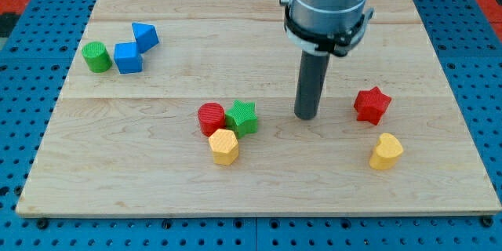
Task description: Slide the green star to the top of the red circle
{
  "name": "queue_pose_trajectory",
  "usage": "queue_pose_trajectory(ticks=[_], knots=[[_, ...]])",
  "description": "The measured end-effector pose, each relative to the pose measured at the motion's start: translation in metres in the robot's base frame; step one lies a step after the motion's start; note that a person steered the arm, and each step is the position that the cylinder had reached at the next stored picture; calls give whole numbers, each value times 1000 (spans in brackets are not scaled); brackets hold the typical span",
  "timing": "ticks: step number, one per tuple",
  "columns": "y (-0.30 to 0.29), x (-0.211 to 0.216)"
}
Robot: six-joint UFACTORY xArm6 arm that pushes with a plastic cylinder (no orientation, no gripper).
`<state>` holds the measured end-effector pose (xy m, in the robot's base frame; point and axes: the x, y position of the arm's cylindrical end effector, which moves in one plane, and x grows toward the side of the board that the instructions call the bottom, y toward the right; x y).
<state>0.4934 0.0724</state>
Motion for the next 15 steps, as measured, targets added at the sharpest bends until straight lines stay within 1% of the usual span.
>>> queue_pose_trajectory(ticks=[1, 2, 3, 4, 5, 6, 7, 8, 9, 10, 15], knots=[[-59, 44], [-91, 30], [-89, -15], [-52, -18], [-41, -42], [-72, -68], [-87, -83], [-122, -89], [-172, -85], [-201, -85], [-217, -91]])
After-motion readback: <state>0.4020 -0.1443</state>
